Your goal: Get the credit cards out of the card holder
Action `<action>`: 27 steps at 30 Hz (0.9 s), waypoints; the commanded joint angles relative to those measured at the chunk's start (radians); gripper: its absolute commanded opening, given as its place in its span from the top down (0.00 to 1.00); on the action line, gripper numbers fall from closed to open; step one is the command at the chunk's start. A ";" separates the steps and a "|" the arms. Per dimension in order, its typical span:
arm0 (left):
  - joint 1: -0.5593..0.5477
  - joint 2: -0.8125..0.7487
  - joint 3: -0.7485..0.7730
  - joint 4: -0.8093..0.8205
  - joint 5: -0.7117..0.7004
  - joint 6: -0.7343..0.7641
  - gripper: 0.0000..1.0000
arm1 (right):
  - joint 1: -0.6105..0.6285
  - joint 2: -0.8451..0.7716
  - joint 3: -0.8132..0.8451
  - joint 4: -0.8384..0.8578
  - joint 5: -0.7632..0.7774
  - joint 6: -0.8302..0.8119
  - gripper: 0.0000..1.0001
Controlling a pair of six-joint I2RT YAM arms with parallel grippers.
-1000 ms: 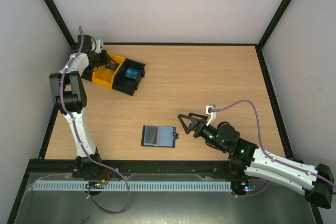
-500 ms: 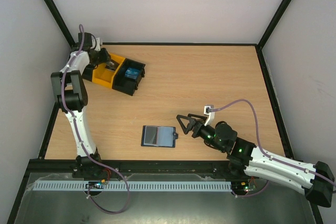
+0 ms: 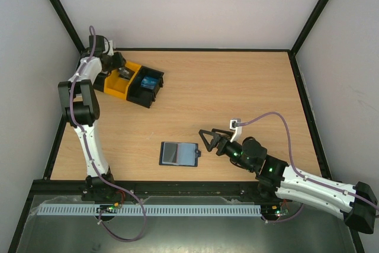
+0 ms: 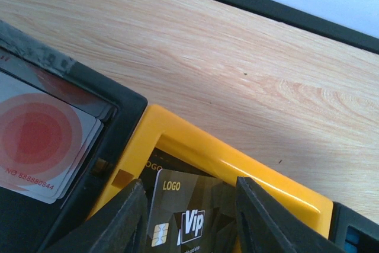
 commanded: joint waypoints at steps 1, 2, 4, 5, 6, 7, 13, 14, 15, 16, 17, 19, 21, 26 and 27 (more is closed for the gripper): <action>0.003 -0.005 0.045 0.014 -0.026 -0.014 0.50 | 0.004 0.010 0.020 0.019 0.023 0.000 0.02; 0.003 -0.008 0.047 0.016 -0.040 -0.022 0.50 | 0.002 0.011 0.021 0.017 0.022 -0.001 0.02; 0.002 -0.011 0.050 0.015 -0.049 -0.036 0.47 | 0.004 0.016 0.024 0.015 0.022 0.003 0.02; 0.003 -0.014 0.050 0.016 -0.046 -0.039 0.47 | 0.003 0.018 0.027 0.013 0.020 0.004 0.02; 0.003 -0.017 0.048 0.018 -0.041 -0.045 0.46 | 0.004 0.018 0.028 0.011 0.019 0.004 0.02; 0.003 -0.019 0.048 0.018 -0.038 -0.051 0.45 | 0.003 0.019 0.030 0.009 0.019 0.004 0.02; 0.003 -0.072 0.036 -0.029 -0.028 -0.090 0.36 | 0.003 0.034 0.034 -0.021 0.017 0.034 0.02; 0.002 -0.088 0.027 -0.037 -0.026 -0.099 0.33 | 0.003 0.038 0.037 -0.031 0.014 0.037 0.02; 0.003 -0.107 0.013 -0.043 -0.019 -0.109 0.30 | 0.003 0.042 0.038 -0.039 0.012 0.041 0.02; 0.003 -0.127 0.001 -0.048 -0.008 -0.115 0.27 | 0.003 0.045 0.040 -0.047 0.011 0.046 0.02; 0.003 -0.143 -0.010 -0.060 0.004 -0.121 0.21 | 0.003 0.048 0.040 -0.052 0.007 0.051 0.02; 0.002 -0.182 -0.033 -0.082 0.031 -0.135 0.11 | 0.003 0.054 0.039 -0.055 -0.003 0.067 0.02; 0.001 -0.238 -0.076 -0.096 0.040 -0.155 0.01 | 0.003 0.063 0.042 -0.061 -0.014 0.084 0.02; -0.020 -0.371 -0.166 -0.183 0.012 -0.155 0.00 | 0.003 0.097 0.055 -0.091 -0.030 0.120 0.02; -0.023 -0.404 -0.193 -0.196 0.000 -0.155 0.00 | 0.003 0.106 0.056 -0.098 -0.033 0.123 0.02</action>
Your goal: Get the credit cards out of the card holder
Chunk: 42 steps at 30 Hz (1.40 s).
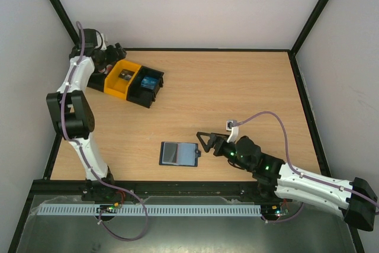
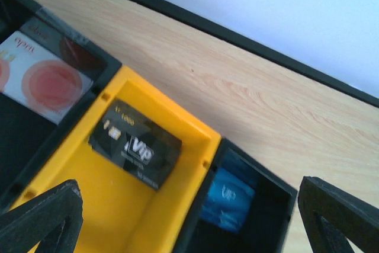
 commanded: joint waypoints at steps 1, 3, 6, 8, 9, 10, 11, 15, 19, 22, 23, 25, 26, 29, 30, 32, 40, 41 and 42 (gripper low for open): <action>-0.020 -0.150 -0.107 -0.100 -0.016 -0.015 0.00 | 0.003 0.029 0.040 -0.052 -0.011 0.041 0.02; -0.024 -0.232 -0.197 -0.083 -0.002 -0.025 0.00 | 0.002 0.058 0.051 -0.086 -0.008 0.046 0.02; -0.035 -0.356 -0.345 -0.049 0.038 -0.040 0.00 | 0.003 0.101 0.077 -0.158 0.016 0.061 0.02; -0.052 -0.431 -0.440 -0.028 0.050 -0.050 0.00 | 0.002 0.127 0.089 -0.196 0.028 0.065 0.02; -0.065 -0.466 -0.490 -0.014 0.048 -0.063 0.00 | 0.002 0.139 0.092 -0.204 0.028 0.065 0.02; -0.086 -0.509 -0.537 -0.001 0.044 -0.080 0.01 | 0.002 0.149 0.094 -0.209 0.029 0.067 0.02; -0.102 -0.533 -0.584 0.013 0.050 -0.095 0.02 | 0.002 0.157 0.095 -0.208 0.027 0.066 0.02; -0.213 -0.590 -0.716 0.036 0.048 -0.120 0.08 | 0.001 0.192 0.101 -0.189 0.024 0.042 0.02; -0.339 -0.621 -0.796 0.042 0.013 -0.155 0.10 | 0.001 0.236 0.120 -0.199 0.030 -0.009 0.02; -0.432 -0.652 -0.875 0.106 0.013 -0.211 0.16 | 0.001 0.269 0.131 -0.181 0.003 -0.036 0.05; -0.461 -0.659 -0.897 0.122 0.009 -0.227 0.18 | 0.002 0.278 0.133 -0.169 -0.010 -0.042 0.10; -0.519 -0.668 -0.941 0.162 0.009 -0.264 0.23 | 0.001 0.291 0.130 -0.133 -0.036 -0.043 0.23; -0.541 -0.675 -0.965 0.185 0.012 -0.283 0.24 | 0.001 0.297 0.127 -0.115 -0.051 -0.039 0.32; -0.604 -0.701 -1.033 0.251 0.018 -0.328 0.28 | 0.002 0.321 0.124 -0.075 -0.090 -0.016 0.52; -0.616 -0.711 -1.058 0.275 0.024 -0.341 0.29 | 0.001 0.332 0.127 -0.069 -0.104 -0.007 0.56; -0.632 -0.731 -1.111 0.331 0.062 -0.368 0.31 | 0.002 0.359 0.131 -0.055 -0.132 0.013 0.62; -0.641 -0.776 -1.270 0.494 0.089 -0.448 0.37 | 0.010 0.493 0.139 0.065 -0.246 0.090 0.68; -0.642 -0.777 -1.283 0.513 0.100 -0.457 0.38 | 0.016 0.507 0.142 0.077 -0.248 0.096 0.68; -0.643 -0.783 -1.298 0.529 0.107 -0.467 0.39 | 0.021 0.521 0.147 0.087 -0.248 0.101 0.68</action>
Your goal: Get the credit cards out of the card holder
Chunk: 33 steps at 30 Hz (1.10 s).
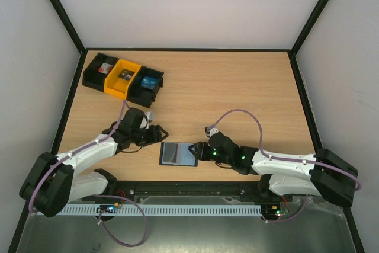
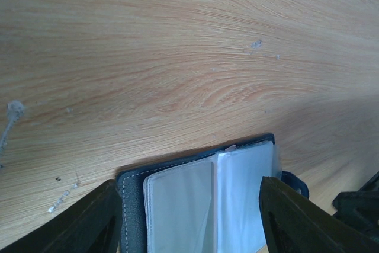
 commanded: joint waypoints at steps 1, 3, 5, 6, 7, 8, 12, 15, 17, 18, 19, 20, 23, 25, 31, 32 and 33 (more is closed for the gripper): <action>-0.010 -0.028 -0.061 0.128 0.049 -0.067 0.40 | 0.025 0.059 0.042 0.095 -0.043 0.046 0.70; -0.013 -0.058 -0.101 0.165 0.054 -0.105 0.43 | 0.041 0.095 0.067 0.100 -0.043 0.043 0.72; -0.014 -0.092 -0.146 0.216 0.065 -0.144 0.45 | 0.057 0.136 0.093 0.102 -0.042 0.038 0.74; -0.014 -0.105 -0.169 0.243 0.072 -0.163 0.45 | 0.062 0.158 0.104 0.106 -0.044 0.036 0.75; -0.015 -0.115 -0.186 0.264 0.077 -0.179 0.45 | 0.067 0.187 0.111 0.112 -0.048 0.034 0.76; -0.015 -0.118 -0.201 0.275 0.082 -0.190 0.45 | 0.070 0.208 0.118 0.121 -0.055 0.034 0.76; -0.025 -0.144 -0.250 0.301 0.086 -0.229 0.44 | 0.083 0.298 0.151 0.144 -0.077 0.020 0.77; -0.032 -0.174 -0.272 0.308 0.081 -0.248 0.43 | 0.085 0.357 0.174 0.148 -0.086 0.010 0.78; -0.034 -0.182 -0.275 0.306 0.078 -0.250 0.43 | 0.086 0.387 0.181 0.156 -0.092 0.005 0.78; -0.035 -0.182 -0.274 0.307 0.080 -0.251 0.43 | 0.087 0.399 0.182 0.159 -0.091 0.002 0.78; -0.037 -0.179 -0.274 0.309 0.082 -0.253 0.43 | 0.087 0.410 0.182 0.160 -0.088 0.000 0.78; -0.039 -0.176 -0.274 0.311 0.085 -0.257 0.43 | 0.087 0.419 0.181 0.156 -0.084 -0.004 0.79; -0.051 -0.170 -0.273 0.320 0.086 -0.263 0.43 | 0.088 0.445 0.178 0.120 -0.054 -0.018 0.79; -0.062 -0.168 -0.272 0.325 0.082 -0.272 0.43 | 0.087 0.454 0.173 0.093 -0.036 -0.026 0.80; -0.104 -0.174 -0.269 0.345 0.061 -0.300 0.42 | 0.087 0.439 0.123 0.061 0.011 -0.029 0.84; -0.109 -0.172 -0.269 0.346 0.059 -0.301 0.42 | 0.087 0.434 0.118 0.057 0.016 -0.027 0.84; -0.111 -0.169 -0.270 0.346 0.058 -0.306 0.40 | 0.087 0.429 0.114 0.052 0.021 -0.027 0.85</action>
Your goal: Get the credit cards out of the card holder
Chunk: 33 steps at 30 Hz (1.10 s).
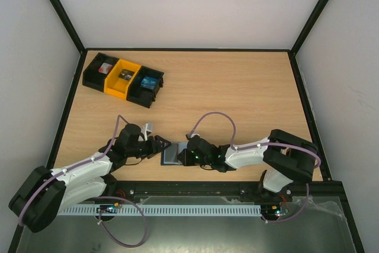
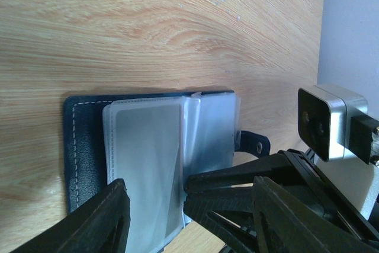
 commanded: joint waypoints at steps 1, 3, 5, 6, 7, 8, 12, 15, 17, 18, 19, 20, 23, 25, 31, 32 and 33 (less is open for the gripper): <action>-0.016 0.001 -0.002 0.027 -0.008 -0.024 0.40 | 0.005 -0.015 -0.042 -0.078 0.065 -0.015 0.85; -0.017 0.004 -0.002 0.032 -0.003 -0.029 0.39 | 0.005 -0.030 -0.044 -0.086 0.072 -0.017 0.86; -0.018 0.004 -0.002 0.038 0.002 -0.034 0.39 | 0.005 -0.046 -0.042 -0.101 0.084 -0.019 0.87; -0.018 0.004 -0.002 0.038 0.003 -0.037 0.38 | 0.005 -0.058 -0.041 -0.109 0.090 -0.020 0.87; -0.018 0.002 -0.002 0.039 0.003 -0.038 0.37 | 0.005 -0.065 -0.041 -0.113 0.092 -0.018 0.87; -0.018 0.001 -0.003 0.039 0.003 -0.039 0.35 | 0.006 -0.076 -0.039 -0.115 0.090 -0.015 0.87; -0.018 -0.003 -0.006 0.028 -0.015 -0.031 0.24 | 0.012 -0.120 -0.025 -0.097 0.077 0.001 0.86; -0.018 -0.006 -0.016 0.042 -0.017 -0.037 0.21 | 0.022 -0.108 0.008 -0.109 0.075 -0.002 0.86; -0.018 -0.005 -0.023 0.055 -0.014 -0.045 0.19 | 0.029 -0.084 0.035 -0.123 0.073 -0.012 0.86; -0.018 -0.005 -0.025 0.059 -0.013 -0.049 0.19 | 0.031 -0.068 0.046 -0.131 0.074 -0.016 0.85; -0.018 -0.007 -0.028 0.062 -0.012 -0.051 0.19 | 0.033 -0.054 0.053 -0.137 0.076 -0.019 0.85; -0.019 -0.007 -0.028 0.062 -0.011 -0.051 0.18 | 0.034 -0.042 0.058 -0.141 0.078 -0.019 0.85; -0.020 -0.013 -0.031 0.065 -0.012 -0.051 0.19 | 0.038 -0.023 0.057 -0.146 0.089 -0.020 0.85; -0.020 -0.013 -0.032 0.066 -0.010 -0.051 0.20 | 0.041 -0.019 0.057 -0.162 0.107 -0.020 0.85; -0.019 -0.008 -0.038 0.079 -0.005 -0.058 0.26 | 0.049 -0.007 0.050 -0.209 0.153 -0.024 0.86; -0.020 -0.010 -0.039 0.083 -0.003 -0.062 0.27 | 0.050 -0.004 0.047 -0.210 0.156 -0.023 0.86; -0.020 -0.011 -0.041 0.087 -0.002 -0.064 0.28 | 0.052 0.000 0.043 -0.210 0.158 -0.022 0.86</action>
